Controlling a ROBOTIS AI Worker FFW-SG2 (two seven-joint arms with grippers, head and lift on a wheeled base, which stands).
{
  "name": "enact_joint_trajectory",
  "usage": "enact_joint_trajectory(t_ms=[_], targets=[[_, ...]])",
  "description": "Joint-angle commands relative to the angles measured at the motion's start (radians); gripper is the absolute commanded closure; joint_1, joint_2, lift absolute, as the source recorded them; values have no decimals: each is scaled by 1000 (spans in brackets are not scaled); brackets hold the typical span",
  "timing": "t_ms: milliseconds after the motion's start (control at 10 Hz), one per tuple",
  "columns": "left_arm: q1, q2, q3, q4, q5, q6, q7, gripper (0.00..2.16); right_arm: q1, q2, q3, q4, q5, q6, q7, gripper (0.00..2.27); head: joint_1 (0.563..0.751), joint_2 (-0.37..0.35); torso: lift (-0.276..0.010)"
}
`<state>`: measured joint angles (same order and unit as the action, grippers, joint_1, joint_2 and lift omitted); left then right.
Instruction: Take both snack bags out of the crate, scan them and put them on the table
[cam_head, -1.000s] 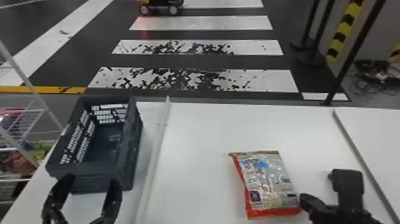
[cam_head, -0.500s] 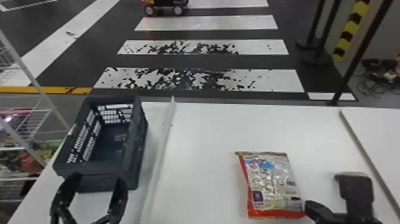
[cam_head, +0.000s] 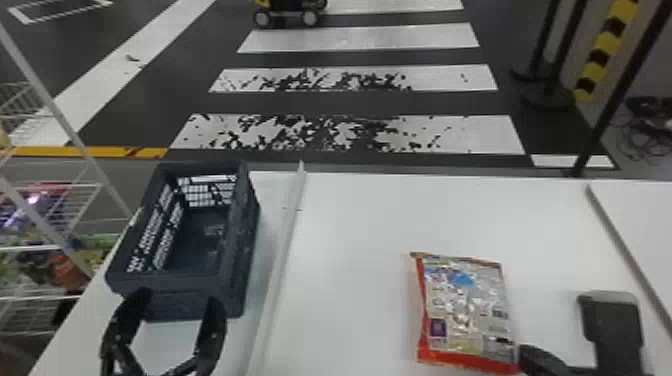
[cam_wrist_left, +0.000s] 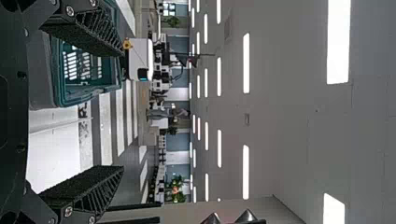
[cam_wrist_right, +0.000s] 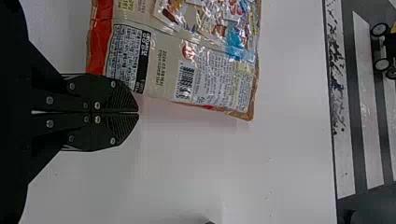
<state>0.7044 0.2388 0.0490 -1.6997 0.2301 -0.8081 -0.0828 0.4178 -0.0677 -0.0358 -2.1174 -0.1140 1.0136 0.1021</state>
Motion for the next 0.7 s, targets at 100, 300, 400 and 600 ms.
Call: enact_joint_trajectory(t_ms=[100, 300, 400, 600], targets=[[1, 2, 0, 0, 5, 1, 0, 140, 9, 2, 1, -10, -6, 17, 5, 2260, 695, 135, -94], [1, 5, 0, 0, 6, -2, 0, 140, 13, 3, 2, -15, -4, 26, 7, 2260, 695, 141, -94], [1, 7, 0, 0, 6, 1, 0, 140, 16, 3, 2, -19, -4, 32, 7, 2260, 695, 143, -94], [1, 8, 0, 2, 6, 1, -2, 140, 18, 6, -12, -35, -4, 1, 1, 2236, 695, 145, -94]])
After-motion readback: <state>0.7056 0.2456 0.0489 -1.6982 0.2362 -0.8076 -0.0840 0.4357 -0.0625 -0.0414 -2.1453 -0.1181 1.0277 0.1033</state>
